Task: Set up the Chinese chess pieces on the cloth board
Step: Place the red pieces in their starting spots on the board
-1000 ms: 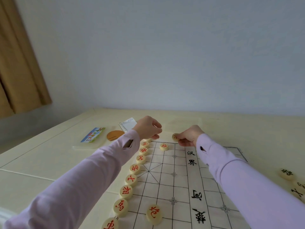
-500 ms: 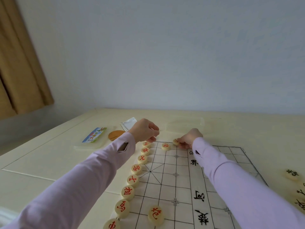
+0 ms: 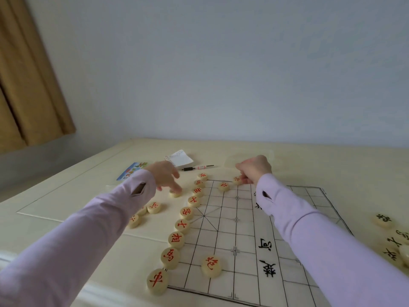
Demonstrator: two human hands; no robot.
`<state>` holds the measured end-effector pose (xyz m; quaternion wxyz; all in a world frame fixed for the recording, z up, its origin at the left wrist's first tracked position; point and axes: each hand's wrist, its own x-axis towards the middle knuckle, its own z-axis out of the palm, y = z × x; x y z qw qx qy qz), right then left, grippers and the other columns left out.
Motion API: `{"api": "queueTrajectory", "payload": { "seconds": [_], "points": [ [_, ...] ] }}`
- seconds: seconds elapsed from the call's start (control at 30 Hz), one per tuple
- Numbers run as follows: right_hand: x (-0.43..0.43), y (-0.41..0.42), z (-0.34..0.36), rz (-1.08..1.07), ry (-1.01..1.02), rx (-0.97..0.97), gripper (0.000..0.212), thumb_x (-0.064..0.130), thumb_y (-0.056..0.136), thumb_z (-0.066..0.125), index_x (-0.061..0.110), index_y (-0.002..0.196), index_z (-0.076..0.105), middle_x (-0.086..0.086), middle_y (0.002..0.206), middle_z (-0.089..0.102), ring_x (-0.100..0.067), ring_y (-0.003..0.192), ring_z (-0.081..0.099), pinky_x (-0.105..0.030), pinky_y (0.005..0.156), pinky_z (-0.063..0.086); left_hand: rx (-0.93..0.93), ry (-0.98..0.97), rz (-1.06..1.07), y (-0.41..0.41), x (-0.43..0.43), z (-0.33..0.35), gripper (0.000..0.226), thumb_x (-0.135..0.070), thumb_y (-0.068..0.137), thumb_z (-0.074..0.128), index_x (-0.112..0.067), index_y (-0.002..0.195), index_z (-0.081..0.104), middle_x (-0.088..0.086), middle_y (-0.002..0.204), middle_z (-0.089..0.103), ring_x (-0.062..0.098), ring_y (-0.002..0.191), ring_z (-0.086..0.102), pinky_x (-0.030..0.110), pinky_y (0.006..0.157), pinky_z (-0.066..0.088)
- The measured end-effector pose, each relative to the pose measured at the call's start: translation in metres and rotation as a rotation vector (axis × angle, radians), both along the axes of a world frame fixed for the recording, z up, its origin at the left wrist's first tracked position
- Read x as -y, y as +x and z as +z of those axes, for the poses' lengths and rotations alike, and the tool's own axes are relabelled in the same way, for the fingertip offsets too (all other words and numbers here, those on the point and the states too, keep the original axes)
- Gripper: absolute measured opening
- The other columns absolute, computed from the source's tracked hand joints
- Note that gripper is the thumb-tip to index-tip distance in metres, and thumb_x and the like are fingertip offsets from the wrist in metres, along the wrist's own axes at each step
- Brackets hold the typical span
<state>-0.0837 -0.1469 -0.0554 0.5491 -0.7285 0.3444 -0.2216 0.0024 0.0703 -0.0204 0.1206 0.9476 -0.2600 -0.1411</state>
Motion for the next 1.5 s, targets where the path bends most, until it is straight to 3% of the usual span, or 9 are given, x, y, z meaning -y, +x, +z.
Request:
{"api": "queueTrajectory", "payload": {
  "seconds": [0.17,0.5,0.63,0.8,0.97,1.03,1.2,1.33,1.5],
  "points": [
    [-0.018,-0.001,0.009,0.119,0.005,-0.032,0.025,0.005,0.079,0.069,-0.007,0.1,0.063,-0.012,0.064,0.057,-0.021,0.049,0.056,-0.032,0.05,0.053,0.097,0.377,-0.01,-0.013,-0.025,0.0,0.067,-0.044,0.082,0.067,-0.022,0.14,0.042,-0.003,0.142,0.042,0.019,0.124,0.047,0.027,0.099,0.038],
    [-0.03,-0.004,-0.002,0.249,0.009,-0.112,0.02,0.008,0.083,0.068,-0.005,0.098,0.062,-0.013,0.066,0.058,-0.025,0.055,0.059,-0.028,0.046,0.048,0.016,0.524,0.061,-0.012,-0.061,0.001,0.078,-0.054,0.071,0.073,-0.014,0.133,0.048,0.002,0.114,0.059,0.018,0.092,0.057,0.022,0.072,0.046],
    [-0.033,-0.005,-0.003,0.27,0.021,-0.115,0.022,0.008,0.083,0.068,-0.005,0.099,0.061,-0.02,0.083,0.063,-0.03,0.07,0.062,-0.03,0.049,0.048,-0.101,0.352,0.128,-0.011,-0.07,-0.006,0.073,-0.045,0.068,0.08,-0.009,0.126,0.052,0.005,0.11,0.065,0.018,0.083,0.069,0.025,0.079,0.052],
    [-0.037,-0.007,-0.003,0.285,0.023,-0.114,0.02,0.009,0.084,0.067,-0.004,0.097,0.06,-0.02,0.087,0.065,-0.029,0.073,0.063,-0.029,0.05,0.05,-0.234,0.02,0.166,-0.006,-0.063,-0.016,0.055,-0.021,0.075,0.079,-0.009,0.12,0.05,0.001,0.075,0.064,0.007,0.049,0.063,0.016,0.053,0.051],
    [-0.036,-0.013,-0.002,0.289,0.042,-0.103,0.021,0.007,0.085,0.066,-0.007,0.1,0.061,-0.013,0.069,0.057,-0.025,0.065,0.061,-0.027,0.046,0.049,-0.128,-0.123,0.138,0.0,-0.039,-0.031,0.043,-0.012,0.079,0.071,-0.007,0.119,0.055,0.009,0.09,0.072,0.02,0.079,0.07,0.028,0.086,0.054],
    [-0.037,-0.015,-0.001,0.287,0.046,-0.105,0.017,0.007,0.085,0.066,-0.005,0.096,0.061,-0.011,0.066,0.056,-0.021,0.056,0.057,-0.026,0.045,0.047,-0.078,-0.197,0.132,0.002,-0.031,-0.031,0.049,-0.009,0.082,0.069,-0.008,0.127,0.05,0.007,0.098,0.066,0.018,0.077,0.067,0.024,0.077,0.052],
    [-0.036,-0.014,0.0,0.267,0.039,-0.105,0.011,0.006,0.085,0.066,-0.003,0.086,0.06,-0.011,0.066,0.057,-0.019,0.054,0.055,-0.028,0.048,0.048,0.125,0.104,0.092,-0.003,-0.044,-0.005,0.052,-0.031,0.078,0.075,-0.005,0.12,0.058,0.01,0.112,0.064,0.021,0.082,0.057,0.025,0.063,0.043],
    [-0.046,-0.013,-0.001,0.27,0.034,-0.123,0.018,0.009,0.084,0.066,0.001,0.072,0.055,-0.011,0.067,0.055,-0.019,0.054,0.054,-0.028,0.049,0.047,-0.05,0.388,0.115,-0.005,-0.071,0.005,0.062,-0.04,0.07,0.08,-0.001,0.114,0.06,0.01,0.108,0.067,0.021,0.071,0.066,0.027,0.072,0.052],
    [-0.058,-0.016,0.001,0.294,0.043,-0.12,0.022,0.014,0.083,0.069,0.0,0.073,0.054,-0.012,0.068,0.055,-0.02,0.057,0.054,-0.029,0.055,0.05,-0.247,0.237,0.097,-0.001,-0.077,-0.007,0.031,-0.013,0.079,0.073,0.003,0.104,0.063,0.005,0.075,0.065,0.014,0.053,0.067,0.024,0.069,0.057]
  ]
}}
